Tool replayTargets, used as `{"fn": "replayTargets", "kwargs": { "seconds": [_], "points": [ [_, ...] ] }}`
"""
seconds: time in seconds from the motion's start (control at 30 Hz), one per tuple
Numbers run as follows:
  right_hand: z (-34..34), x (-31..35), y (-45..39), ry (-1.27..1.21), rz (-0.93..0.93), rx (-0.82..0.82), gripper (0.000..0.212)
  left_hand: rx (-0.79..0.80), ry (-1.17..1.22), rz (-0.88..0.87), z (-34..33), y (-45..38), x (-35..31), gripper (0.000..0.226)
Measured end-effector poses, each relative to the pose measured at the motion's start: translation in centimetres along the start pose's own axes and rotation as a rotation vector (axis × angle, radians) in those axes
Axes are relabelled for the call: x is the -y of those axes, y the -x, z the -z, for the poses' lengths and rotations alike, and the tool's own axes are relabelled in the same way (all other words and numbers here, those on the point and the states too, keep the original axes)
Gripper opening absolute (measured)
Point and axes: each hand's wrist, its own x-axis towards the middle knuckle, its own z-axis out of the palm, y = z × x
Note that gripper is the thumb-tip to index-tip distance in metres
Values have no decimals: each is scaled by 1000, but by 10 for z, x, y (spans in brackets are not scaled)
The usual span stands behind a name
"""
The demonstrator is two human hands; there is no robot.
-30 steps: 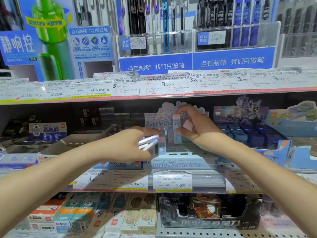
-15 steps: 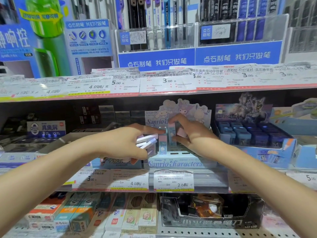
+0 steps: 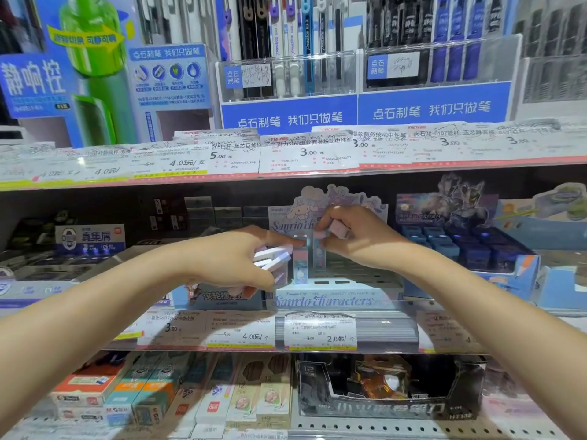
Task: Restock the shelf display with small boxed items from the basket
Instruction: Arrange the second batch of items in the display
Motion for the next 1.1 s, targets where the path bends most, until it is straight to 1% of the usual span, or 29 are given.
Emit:
{"fn": "replayTargets", "kwargs": {
  "seconds": [0.1, 0.2, 0.27, 0.33, 0.37, 0.43, 0.5, 0.57, 0.73, 0.8, 0.93, 1.0, 1.03, 1.1],
  "points": [
    [1, 1, 3, -20, 3, -3, 10, 1, -7, 3, -1, 1, -1, 61],
    [-2, 0, 5, 14, 12, 38, 13, -13, -49, 9, -2, 1, -2, 61],
    [-4, 0, 6, -4, -11, 44, 12, -18, -70, 16, -3, 1, -1, 65],
    [-1, 3, 6, -34, -63, 81, 6, -9, -51, 21, -3, 2, 0, 65],
    [1, 5, 7, -101, -111, 117, 12, 0, -37, 21, -3, 2, 1, 65],
    [8, 6, 8, -352, -250, 196, 34, 13, -26, 19, -3, 1, 2, 67],
    [12, 1, 11, -620, -323, 255, 38, 13, -52, 36, -2, 0, 3, 65],
    [15, -1, 15, -755, -346, 298, 37, 15, -70, 55, -3, 0, 3, 61],
    [16, 3, 22, -772, -332, 282, 36, 6, -38, 13, -3, 2, 0, 64],
    [15, 3, 23, -804, -342, 295, 38, -2, -24, -1, -3, 3, -2, 60],
    [18, 6, 20, -896, -376, 330, 35, 14, -2, -27, -2, 2, 1, 63],
    [19, 8, 19, -931, -385, 288, 27, 10, -17, -28, -2, 1, 3, 64],
    [19, 9, 19, -909, -375, 256, 22, 9, -31, -22, -1, 1, 3, 65],
    [16, 8, 16, -766, -333, 165, 12, 16, -32, -21, -1, 2, 2, 66]
  ]
}}
